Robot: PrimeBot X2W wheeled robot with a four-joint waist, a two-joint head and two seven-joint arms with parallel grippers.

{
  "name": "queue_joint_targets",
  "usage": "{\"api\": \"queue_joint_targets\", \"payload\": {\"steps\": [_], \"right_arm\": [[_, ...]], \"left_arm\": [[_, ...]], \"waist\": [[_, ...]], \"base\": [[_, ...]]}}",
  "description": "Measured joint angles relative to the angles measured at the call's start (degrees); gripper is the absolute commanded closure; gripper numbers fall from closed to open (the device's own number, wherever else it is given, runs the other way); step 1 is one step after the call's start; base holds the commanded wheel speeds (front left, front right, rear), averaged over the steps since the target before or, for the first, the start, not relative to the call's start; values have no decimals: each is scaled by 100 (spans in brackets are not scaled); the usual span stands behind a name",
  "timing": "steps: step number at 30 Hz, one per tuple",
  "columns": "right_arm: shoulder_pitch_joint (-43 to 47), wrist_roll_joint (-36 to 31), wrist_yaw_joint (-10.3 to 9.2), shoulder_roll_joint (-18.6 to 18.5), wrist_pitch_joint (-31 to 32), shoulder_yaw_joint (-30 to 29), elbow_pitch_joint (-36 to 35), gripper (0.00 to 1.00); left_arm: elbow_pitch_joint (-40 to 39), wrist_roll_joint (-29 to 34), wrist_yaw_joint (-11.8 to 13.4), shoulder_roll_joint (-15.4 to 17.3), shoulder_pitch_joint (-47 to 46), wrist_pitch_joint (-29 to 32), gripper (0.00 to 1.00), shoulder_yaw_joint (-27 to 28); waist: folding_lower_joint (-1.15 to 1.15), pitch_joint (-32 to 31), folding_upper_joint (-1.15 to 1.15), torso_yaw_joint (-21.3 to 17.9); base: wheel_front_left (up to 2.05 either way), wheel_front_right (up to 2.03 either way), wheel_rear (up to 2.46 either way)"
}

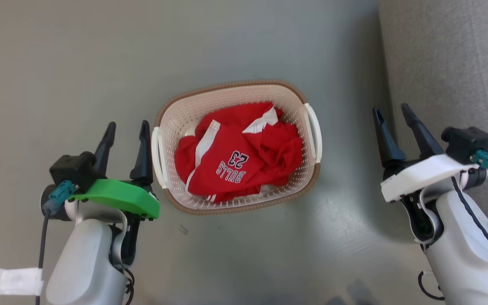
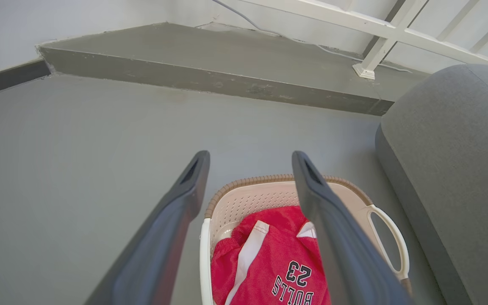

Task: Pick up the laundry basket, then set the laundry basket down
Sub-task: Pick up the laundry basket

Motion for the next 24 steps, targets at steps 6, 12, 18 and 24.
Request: {"api": "queue_joint_targets", "payload": {"steps": [6,12,18,24], "right_arm": [[-403,51,0,5,-1,145,404,0],[-831,109,0,25,-7,305,835,0],[-1276,157,0,13,-4,454,1244,0],[-1644,159,0,-9,5,667,1626,0]], "left_arm": [[515,-111,-2,-13,-331,0,0,-125],[959,-278,-2,-38,-777,1,0,-210],[1416,-450,-2,-66,-1259,30,0,-232],[1897,-608,-4,-86,-1640,131,0,-325]], "waist": [[0,353,0,43],[0,702,0,92],[0,1067,0,138],[0,1432,0,180]], "base": [[0,0,0],[0,0,0],[0,0,0],[0,0,0]]}}
